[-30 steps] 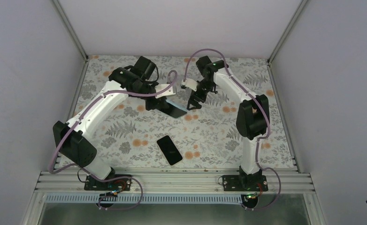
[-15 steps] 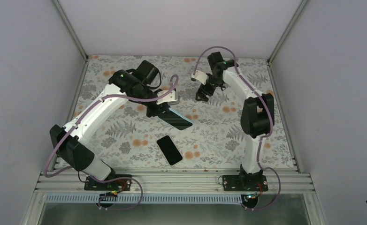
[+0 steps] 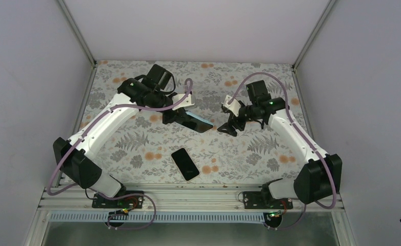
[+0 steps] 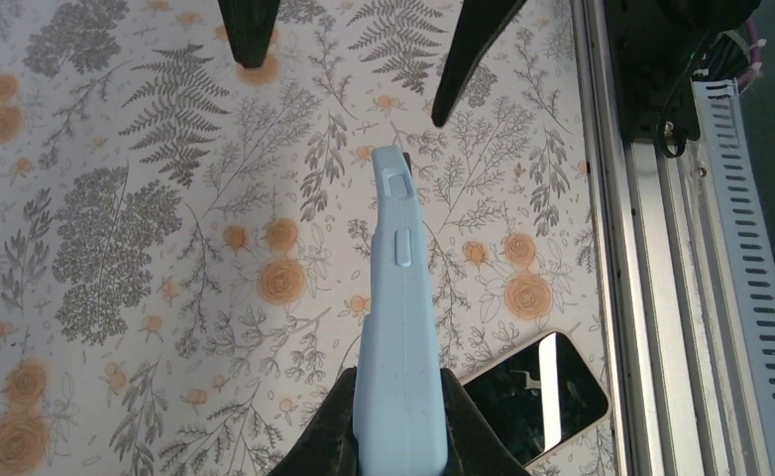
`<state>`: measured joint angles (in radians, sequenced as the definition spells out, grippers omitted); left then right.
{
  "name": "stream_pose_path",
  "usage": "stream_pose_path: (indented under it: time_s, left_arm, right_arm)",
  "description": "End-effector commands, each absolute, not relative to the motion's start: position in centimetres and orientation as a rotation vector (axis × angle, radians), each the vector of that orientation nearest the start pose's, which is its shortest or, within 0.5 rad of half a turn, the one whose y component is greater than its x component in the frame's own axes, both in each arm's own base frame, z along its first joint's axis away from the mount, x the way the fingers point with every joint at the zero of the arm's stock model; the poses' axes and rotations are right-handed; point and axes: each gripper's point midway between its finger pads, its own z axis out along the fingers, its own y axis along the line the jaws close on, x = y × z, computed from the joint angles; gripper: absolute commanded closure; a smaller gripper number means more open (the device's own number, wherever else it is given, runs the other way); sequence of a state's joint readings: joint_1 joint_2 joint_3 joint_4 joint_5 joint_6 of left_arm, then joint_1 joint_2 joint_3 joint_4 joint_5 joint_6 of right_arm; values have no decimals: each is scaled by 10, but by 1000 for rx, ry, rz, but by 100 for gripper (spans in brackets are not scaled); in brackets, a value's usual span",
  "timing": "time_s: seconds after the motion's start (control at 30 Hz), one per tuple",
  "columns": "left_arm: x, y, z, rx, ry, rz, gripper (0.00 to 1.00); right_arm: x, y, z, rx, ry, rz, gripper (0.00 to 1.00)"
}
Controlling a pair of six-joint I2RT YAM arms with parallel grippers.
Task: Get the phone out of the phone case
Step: Remove the phone case from the phone.
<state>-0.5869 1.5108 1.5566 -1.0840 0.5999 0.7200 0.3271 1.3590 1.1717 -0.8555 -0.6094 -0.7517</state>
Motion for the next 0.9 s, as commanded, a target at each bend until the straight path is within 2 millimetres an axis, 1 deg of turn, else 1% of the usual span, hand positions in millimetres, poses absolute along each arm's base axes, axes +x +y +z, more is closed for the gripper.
stream_pose_path:
  time_s: [0.0, 0.13, 0.3, 0.7, 0.8, 0.87]
  left_arm:
    - [244, -291, 285, 1649, 1744, -791, 98]
    - [242, -293, 287, 1652, 1739, -828, 98]
    - [239, -293, 288, 1651, 1734, -837, 98]
    - [235, -294, 293, 1649, 1722, -867, 98]
    - [232, -295, 294, 1655, 1713, -890, 98]
    - [229, -295, 294, 1662, 1705, -912, 98]
  right_arm:
    - [274, 210, 198, -1394, 1929, 692, 1]
    - [280, 211, 195, -1369, 1932, 685, 3]
    - [282, 211, 200, -1356, 1912, 670, 3]
    - [286, 212, 206, -1338, 1904, 656, 4]
    - [291, 212, 207, -1324, 1909, 650, 4]
    - [297, 212, 210, -1294, 1916, 635, 5]
